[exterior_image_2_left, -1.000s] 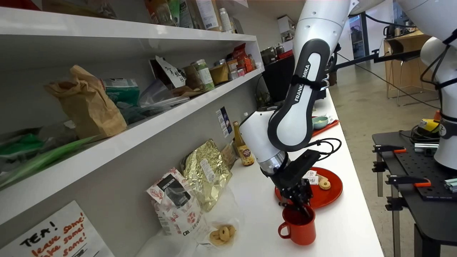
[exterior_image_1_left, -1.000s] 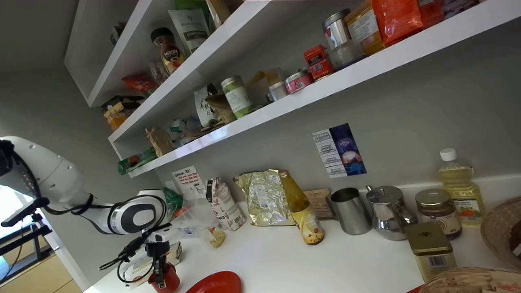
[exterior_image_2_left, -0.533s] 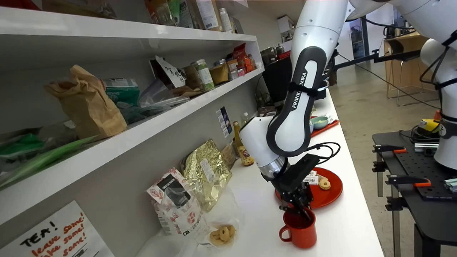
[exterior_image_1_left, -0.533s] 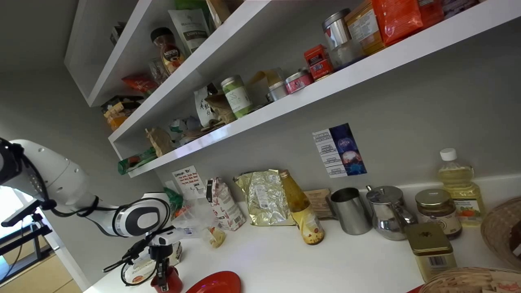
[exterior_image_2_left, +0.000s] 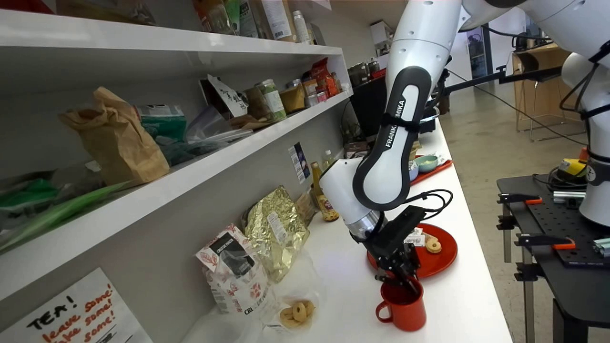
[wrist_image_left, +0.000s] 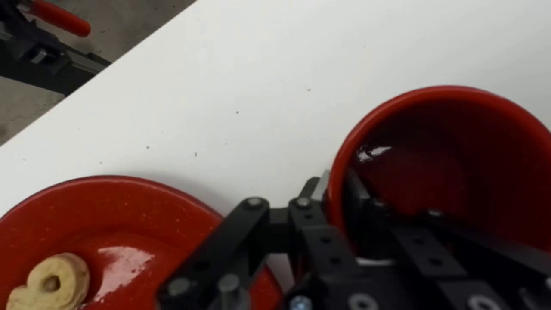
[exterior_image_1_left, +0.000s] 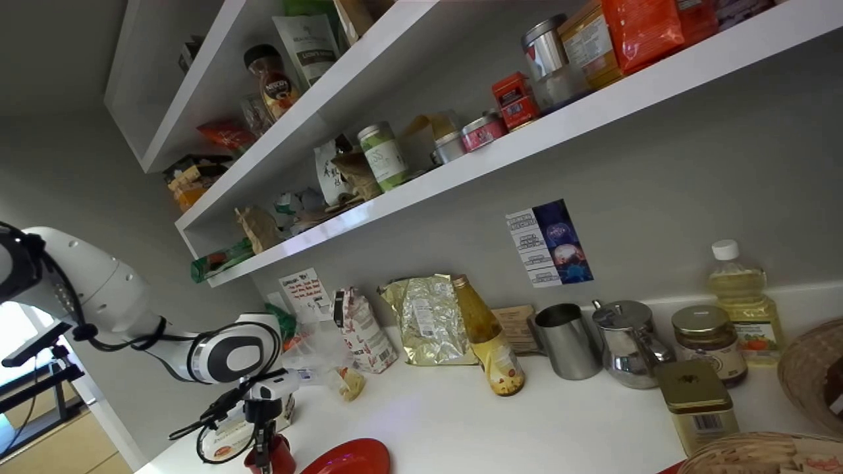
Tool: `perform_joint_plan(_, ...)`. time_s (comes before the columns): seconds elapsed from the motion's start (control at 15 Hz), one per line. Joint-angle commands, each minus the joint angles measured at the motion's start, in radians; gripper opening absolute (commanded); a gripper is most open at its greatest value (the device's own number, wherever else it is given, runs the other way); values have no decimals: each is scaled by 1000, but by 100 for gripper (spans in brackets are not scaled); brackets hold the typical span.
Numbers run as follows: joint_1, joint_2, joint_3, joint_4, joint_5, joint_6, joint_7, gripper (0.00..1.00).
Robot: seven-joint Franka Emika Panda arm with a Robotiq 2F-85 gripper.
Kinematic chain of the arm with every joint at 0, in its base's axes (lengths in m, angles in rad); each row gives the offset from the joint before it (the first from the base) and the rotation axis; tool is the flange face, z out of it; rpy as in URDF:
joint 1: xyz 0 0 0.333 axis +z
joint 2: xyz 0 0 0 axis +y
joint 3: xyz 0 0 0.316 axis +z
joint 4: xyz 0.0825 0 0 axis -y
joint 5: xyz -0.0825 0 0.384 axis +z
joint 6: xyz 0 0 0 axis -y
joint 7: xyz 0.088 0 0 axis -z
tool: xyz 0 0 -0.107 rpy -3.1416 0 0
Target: Remove the red cup from the plate
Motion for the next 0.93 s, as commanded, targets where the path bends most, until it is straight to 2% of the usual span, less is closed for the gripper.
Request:
perform_joint_plan(0.0,9,0,-9,2,7,-3,-5,7)
perform_joint_plan(0.2,9,0,-9,2,7,-3,-5,7)
perform_joint_plan(0.27,9,0,-9,3,7,-4,-5,32)
perform_joint_plan(0.33,9,0,-9,1,7,-2,-4,33)
perform_joint_plan(0.47,14,-3,-8,-7,10,2,5,47)
perform_joint_plan(0.53,11,0,-9,-1,7,-3,-4,31)
perform_joint_plan(0.73,13,0,-9,-2,7,-3,-4,48)
perform_joint_plan(0.87,13,0,-9,-2,7,-3,-4,48)
